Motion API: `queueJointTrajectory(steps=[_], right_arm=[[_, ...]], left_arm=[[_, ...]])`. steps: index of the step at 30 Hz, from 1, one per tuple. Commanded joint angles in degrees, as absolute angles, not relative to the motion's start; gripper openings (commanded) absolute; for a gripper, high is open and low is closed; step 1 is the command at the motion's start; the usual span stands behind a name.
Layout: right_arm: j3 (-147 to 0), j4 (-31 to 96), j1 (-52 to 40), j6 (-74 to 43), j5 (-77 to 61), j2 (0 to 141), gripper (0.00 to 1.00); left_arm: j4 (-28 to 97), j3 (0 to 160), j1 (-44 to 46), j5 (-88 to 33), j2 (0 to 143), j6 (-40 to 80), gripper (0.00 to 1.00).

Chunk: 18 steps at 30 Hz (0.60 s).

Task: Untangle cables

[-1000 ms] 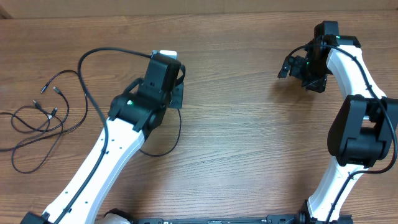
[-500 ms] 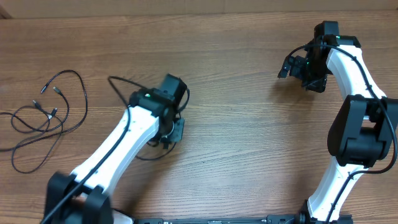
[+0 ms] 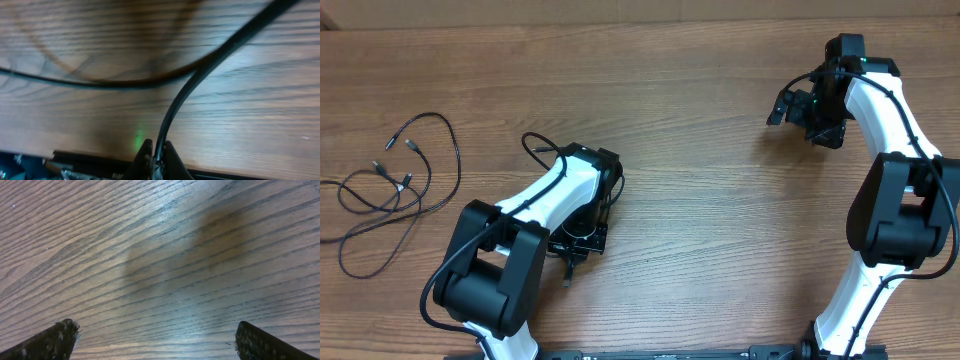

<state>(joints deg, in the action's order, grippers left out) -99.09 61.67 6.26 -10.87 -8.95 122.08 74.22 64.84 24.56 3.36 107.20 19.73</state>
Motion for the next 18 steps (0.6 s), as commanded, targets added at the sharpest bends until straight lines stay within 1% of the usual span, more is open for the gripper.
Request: queueJointTrajectory(steps=[1,6,10,11,13,14,15,17,18], right_arm=[[-99.57,61.58,6.13,-10.79,-8.6,120.25,1.0],[-99.57,61.58,6.13,-10.79,-8.6,120.25,1.0],[-99.57,61.58,6.13,-10.79,-8.6,120.22,1.0],[-99.57,61.58,6.13,-10.79,-8.6,120.22,1.0],[-99.57,61.58,6.13,-10.79,-8.6,120.22,1.0],[-99.57,61.58,6.13,-10.79,-8.6,120.22,1.0],[-99.57,61.58,6.13,-10.79,-8.6,120.22,1.0],[-99.57,61.58,6.13,-10.79,-8.6,120.22,1.0],[-99.57,61.58,6.13,-10.79,-8.6,120.25,1.0]], left_arm=[[74.65,64.6,23.55,7.14,107.9,23.77,0.07],[77.82,64.6,21.34,13.76,107.9,28.51,0.12],[78.37,64.6,18.31,14.35,107.9,28.6,0.13],[78.37,64.6,17.67,14.39,107.9,28.58,0.16],[78.08,64.6,16.27,14.37,107.9,28.58,0.29],[77.69,64.62,15.51,14.35,107.9,28.56,0.39],[77.28,64.62,14.63,14.35,107.9,28.56,0.54],[76.75,64.66,13.23,14.31,107.9,28.53,0.64],[76.38,64.66,12.56,14.31,107.9,28.51,0.66]])
